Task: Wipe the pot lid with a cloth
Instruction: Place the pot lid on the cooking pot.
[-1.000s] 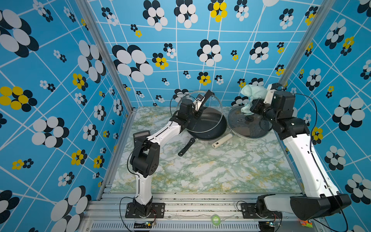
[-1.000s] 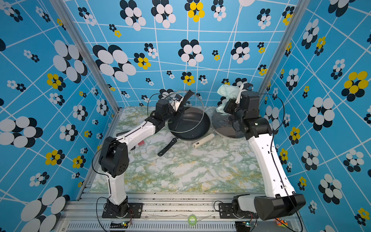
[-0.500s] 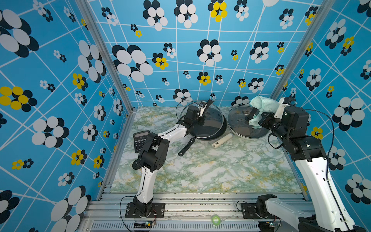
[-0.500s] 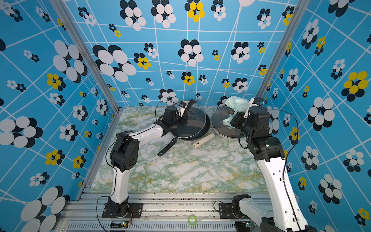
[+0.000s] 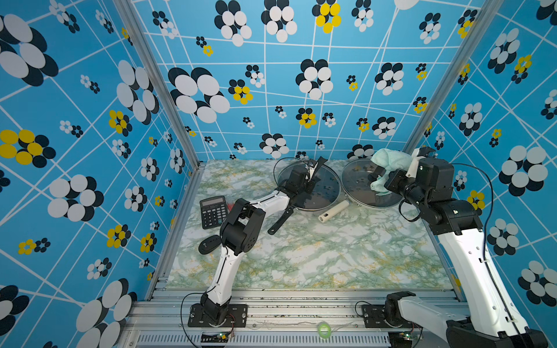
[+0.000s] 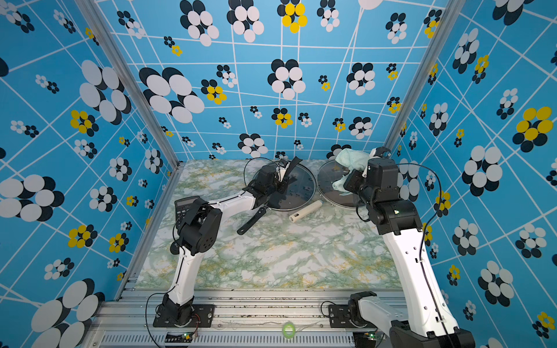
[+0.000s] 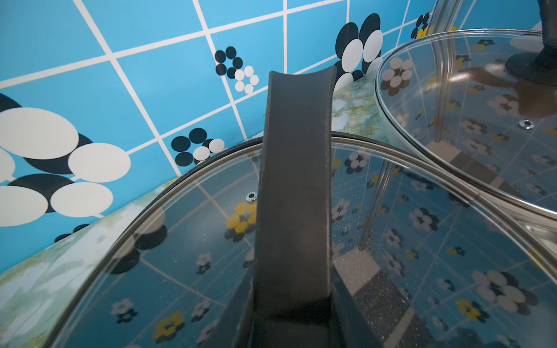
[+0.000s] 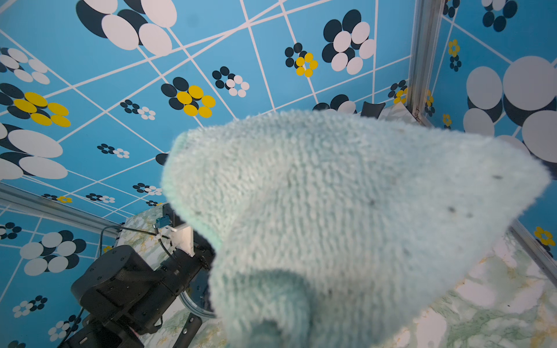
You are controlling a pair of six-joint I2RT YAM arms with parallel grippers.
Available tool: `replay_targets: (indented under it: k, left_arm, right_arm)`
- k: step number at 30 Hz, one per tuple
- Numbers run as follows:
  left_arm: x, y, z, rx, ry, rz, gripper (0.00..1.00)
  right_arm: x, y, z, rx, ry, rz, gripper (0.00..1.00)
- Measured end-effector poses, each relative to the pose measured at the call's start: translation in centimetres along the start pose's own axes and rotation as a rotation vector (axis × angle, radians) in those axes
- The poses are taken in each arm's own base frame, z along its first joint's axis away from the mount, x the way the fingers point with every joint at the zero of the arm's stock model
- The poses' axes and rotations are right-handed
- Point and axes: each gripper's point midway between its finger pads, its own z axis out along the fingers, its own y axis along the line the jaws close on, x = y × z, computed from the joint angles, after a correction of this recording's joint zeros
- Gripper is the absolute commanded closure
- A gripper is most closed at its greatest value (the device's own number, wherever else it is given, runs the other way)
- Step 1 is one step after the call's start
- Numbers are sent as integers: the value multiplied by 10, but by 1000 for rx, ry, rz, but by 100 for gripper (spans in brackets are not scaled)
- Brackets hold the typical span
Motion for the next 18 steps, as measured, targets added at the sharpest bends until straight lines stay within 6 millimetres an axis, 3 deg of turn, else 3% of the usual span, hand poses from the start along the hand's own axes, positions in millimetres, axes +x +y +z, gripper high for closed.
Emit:
replay_targets:
  k: [18]
  left_arm:
    - [-5, 10, 20, -96, -33, 4, 100]
  right_arm:
    - [-9, 8, 17, 6, 26, -99, 100]
